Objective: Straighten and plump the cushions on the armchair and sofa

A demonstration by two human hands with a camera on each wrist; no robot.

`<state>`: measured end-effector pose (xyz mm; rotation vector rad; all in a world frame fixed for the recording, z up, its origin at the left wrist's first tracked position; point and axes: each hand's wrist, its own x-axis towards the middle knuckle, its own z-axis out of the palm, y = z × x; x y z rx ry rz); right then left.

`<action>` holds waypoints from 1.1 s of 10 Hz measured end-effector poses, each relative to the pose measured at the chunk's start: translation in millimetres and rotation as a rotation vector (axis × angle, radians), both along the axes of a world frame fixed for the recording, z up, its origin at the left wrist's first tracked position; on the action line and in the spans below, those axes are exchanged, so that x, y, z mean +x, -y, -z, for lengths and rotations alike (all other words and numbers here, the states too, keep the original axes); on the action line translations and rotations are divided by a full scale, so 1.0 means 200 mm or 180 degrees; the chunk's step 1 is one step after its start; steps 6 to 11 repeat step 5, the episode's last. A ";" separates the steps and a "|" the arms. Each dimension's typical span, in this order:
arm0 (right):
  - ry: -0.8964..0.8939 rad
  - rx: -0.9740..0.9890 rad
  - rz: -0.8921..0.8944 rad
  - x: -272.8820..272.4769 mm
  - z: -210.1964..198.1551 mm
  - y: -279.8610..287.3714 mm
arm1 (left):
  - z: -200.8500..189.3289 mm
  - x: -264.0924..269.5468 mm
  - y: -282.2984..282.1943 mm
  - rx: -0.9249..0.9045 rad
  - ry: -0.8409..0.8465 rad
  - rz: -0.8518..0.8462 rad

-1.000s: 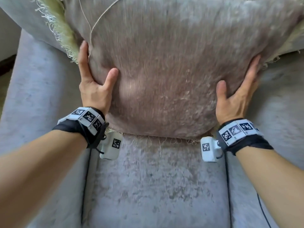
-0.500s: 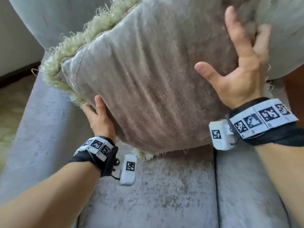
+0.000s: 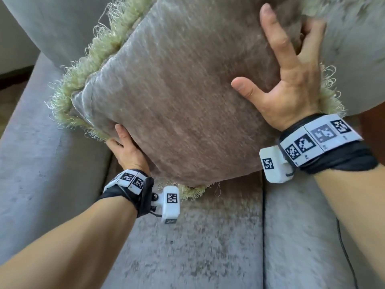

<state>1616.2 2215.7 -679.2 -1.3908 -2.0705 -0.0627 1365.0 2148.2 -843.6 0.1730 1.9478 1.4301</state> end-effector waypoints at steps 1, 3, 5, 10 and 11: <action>-0.0005 -0.0037 -0.0026 0.02 0.00 0.00 | -0.01 -0.02 0.01 -0.0084 -0.0140 -0.0003; -0.0262 0.0016 0.0333 0.13 -0.02 0.16 | -0.25 -0.02 0.07 -0.0358 -0.0710 -0.0019; -0.0355 -0.0997 0.0959 0.28 -0.18 0.39 | -0.84 0.05 0.05 0.0189 -0.1598 0.1438; -0.0355 -0.0997 0.0959 0.28 -0.18 0.39 | -0.84 0.05 0.05 0.0189 -0.1598 0.1438; -0.0355 -0.0997 0.0959 0.28 -0.18 0.39 | -0.84 0.05 0.05 0.0189 -0.1598 0.1438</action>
